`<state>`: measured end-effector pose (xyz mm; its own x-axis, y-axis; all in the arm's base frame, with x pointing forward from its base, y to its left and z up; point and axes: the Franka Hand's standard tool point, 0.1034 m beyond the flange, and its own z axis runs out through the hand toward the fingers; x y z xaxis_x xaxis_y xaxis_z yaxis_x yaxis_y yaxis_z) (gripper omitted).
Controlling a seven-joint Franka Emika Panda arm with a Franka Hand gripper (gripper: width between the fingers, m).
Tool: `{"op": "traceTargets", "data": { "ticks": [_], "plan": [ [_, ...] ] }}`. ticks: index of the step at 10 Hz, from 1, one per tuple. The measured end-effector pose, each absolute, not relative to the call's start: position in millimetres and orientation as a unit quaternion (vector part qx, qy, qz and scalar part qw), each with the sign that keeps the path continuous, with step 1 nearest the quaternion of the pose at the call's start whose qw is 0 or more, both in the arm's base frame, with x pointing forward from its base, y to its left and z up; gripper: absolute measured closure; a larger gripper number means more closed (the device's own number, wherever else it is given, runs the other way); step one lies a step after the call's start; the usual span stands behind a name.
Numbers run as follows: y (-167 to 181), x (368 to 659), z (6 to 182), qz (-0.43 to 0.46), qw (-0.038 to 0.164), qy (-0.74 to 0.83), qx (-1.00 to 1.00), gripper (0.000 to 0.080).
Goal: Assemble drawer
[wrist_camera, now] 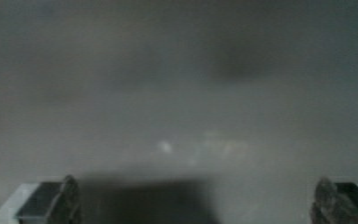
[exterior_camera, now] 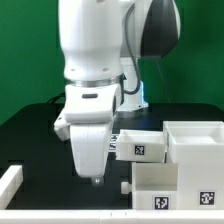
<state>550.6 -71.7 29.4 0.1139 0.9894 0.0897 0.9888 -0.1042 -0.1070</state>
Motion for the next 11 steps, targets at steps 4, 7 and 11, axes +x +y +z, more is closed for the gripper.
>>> {"op": "traceTargets", "data": {
  "ticks": [4,7,11],
  "plan": [
    [-51.4,551.2,26.2,-0.007,0.086,-0.629,-0.772,0.0151],
    [-24.0,551.5,24.7,-0.011,0.092,-0.612,-0.785,0.0151],
    [23.1,555.2,29.1,-0.018,0.099,-0.591,-0.8,0.0151]
  ]
}}
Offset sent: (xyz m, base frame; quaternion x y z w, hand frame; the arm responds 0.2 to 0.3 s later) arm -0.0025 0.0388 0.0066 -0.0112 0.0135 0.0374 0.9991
